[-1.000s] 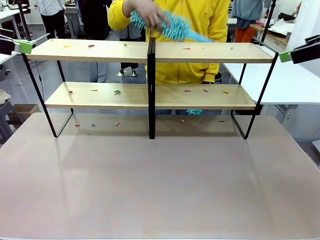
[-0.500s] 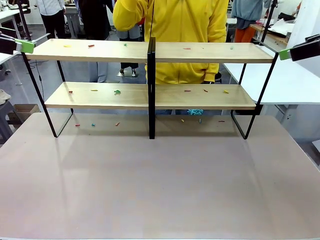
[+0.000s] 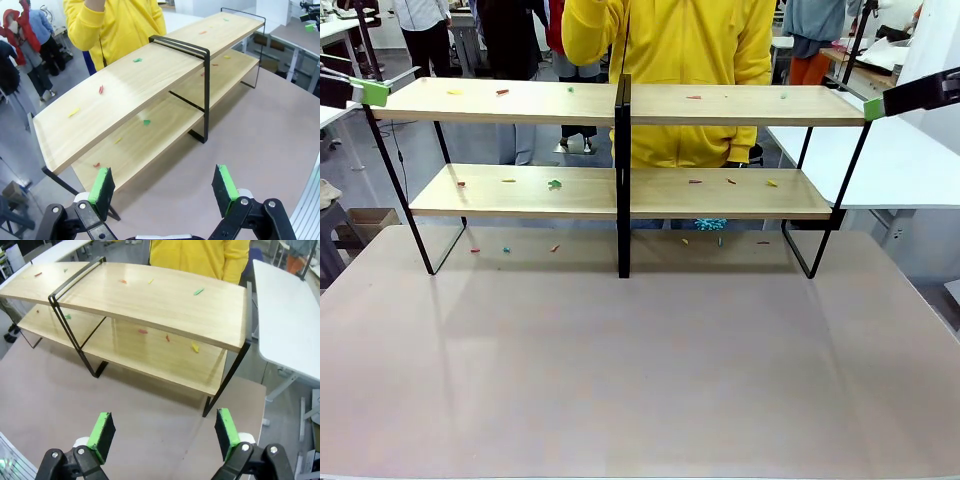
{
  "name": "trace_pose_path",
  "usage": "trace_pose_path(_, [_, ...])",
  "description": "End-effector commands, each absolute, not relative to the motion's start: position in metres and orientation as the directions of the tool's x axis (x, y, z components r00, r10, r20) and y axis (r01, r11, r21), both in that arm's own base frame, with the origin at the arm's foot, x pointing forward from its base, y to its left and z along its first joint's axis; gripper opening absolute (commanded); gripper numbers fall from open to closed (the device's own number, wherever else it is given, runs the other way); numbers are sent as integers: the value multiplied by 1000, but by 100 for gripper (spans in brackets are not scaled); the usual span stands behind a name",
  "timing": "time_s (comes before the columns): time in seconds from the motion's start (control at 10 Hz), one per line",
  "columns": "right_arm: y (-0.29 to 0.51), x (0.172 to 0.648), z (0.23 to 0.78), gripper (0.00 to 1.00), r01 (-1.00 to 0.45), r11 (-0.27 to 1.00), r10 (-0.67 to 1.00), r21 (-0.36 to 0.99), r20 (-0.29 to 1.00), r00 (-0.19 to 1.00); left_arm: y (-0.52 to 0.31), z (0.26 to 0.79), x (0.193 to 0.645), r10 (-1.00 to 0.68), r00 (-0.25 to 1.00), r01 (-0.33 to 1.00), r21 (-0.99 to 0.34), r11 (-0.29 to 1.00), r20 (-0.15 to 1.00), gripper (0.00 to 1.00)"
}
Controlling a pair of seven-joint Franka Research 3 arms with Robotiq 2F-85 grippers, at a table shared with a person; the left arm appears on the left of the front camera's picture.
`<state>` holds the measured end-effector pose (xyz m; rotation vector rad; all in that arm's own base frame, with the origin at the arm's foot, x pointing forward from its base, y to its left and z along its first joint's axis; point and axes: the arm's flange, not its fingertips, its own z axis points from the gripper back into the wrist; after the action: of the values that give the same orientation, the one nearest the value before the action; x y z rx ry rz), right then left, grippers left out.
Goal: Clean the shelves.
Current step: Pick up the Duster when the human hands it over.
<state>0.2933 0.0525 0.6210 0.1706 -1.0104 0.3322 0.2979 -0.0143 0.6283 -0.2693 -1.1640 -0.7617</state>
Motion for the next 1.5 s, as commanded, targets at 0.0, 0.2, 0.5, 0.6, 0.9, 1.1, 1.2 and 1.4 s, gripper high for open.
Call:
trace_pose_path(0.0, [61,289,619,100,-324,945,130,52,848,514,-13,627,300,-393,181,659,186,729,901,100])
trace_pose_path(0.2, [66,290,621,100,-295,953,103,64,849,519,-13,627,300,-393,181,659,186,729,901,100])
trace_pose_path(0.5, [63,290,621,100,-330,943,141,42,849,510,-13,627,300,-393,181,659,186,729,901,100])
trace_pose_path(0.6, [63,290,621,100,-330,943,141,42,849,510,-13,627,300,-393,181,659,186,729,901,100])
trace_pose_path(0.9, [63,290,621,100,-330,943,141,42,849,510,-13,627,300,-393,181,659,186,729,901,100])
trace_pose_path(1.1, [63,290,621,100,-330,943,141,42,849,510,-13,627,300,-393,181,659,186,729,901,100])
trace_pose_path(1.2, [63,290,621,100,-330,943,141,42,849,510,-13,627,300,-393,181,659,186,729,901,100])
trace_pose_path(1.4, [63,290,621,100,-330,943,141,42,849,510,-14,628,298,-399,184,663,186,725,898,100])
